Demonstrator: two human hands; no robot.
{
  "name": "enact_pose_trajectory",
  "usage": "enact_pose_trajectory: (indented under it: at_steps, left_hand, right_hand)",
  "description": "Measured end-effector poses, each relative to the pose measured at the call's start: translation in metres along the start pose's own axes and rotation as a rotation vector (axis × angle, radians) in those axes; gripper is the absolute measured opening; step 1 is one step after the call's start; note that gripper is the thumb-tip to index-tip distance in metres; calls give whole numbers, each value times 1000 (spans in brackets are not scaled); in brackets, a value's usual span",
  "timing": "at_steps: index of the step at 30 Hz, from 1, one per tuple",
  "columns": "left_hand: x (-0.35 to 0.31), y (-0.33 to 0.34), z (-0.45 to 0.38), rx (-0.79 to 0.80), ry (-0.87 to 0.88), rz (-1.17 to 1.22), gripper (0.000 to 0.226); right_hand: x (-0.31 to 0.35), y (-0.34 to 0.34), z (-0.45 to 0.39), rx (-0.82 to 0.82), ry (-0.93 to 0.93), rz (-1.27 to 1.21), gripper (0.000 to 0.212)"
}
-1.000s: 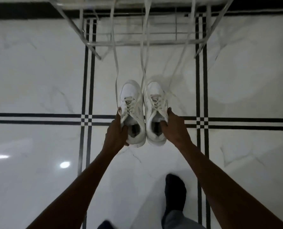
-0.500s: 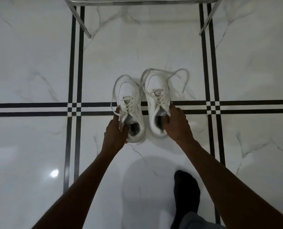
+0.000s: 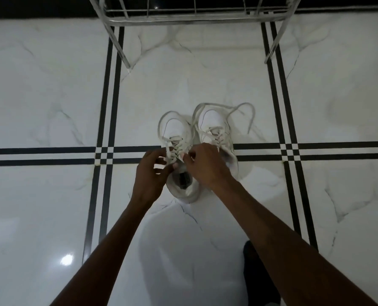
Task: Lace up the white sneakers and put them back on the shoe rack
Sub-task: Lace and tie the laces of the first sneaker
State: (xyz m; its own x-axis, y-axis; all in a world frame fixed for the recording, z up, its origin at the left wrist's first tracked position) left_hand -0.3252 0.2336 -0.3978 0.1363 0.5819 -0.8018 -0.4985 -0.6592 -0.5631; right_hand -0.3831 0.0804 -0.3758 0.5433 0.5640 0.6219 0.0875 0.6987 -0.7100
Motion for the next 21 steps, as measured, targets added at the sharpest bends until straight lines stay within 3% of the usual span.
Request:
enact_pose_trajectory:
  at_steps: [5, 11, 17, 21]
  left_hand:
    - [4, 1, -18, 8, 71, -97, 9]
    - [6, -2, -30, 46, 54, -105, 19]
    - [-4, -6, -25, 6, 140, -270, 23]
    - [-3, -6, -23, -18, 182, -315, 16]
  right_hand:
    - [-6, -4, -15, 117, 19, -77, 21]
    - [-4, 0, -17, 110, 105, -330, 25]
    - [-1, 5, -14, 111, 64, -335, 17]
    - [3, 4, -18, 11, -49, -246, 11]
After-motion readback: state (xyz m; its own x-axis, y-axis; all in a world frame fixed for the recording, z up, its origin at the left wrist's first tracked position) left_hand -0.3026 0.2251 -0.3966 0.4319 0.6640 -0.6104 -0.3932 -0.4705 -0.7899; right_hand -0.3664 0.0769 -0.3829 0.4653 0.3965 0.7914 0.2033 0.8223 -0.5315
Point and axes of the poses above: each hand's wrist, its own z-axis away from the middle knuckle, its own y-axis out of the palm, x = y × z, the point moved 4 cm from there along -z, towards the middle knuckle, and after that the axes turned 5 degrees about -z, right-handed, at the moved point
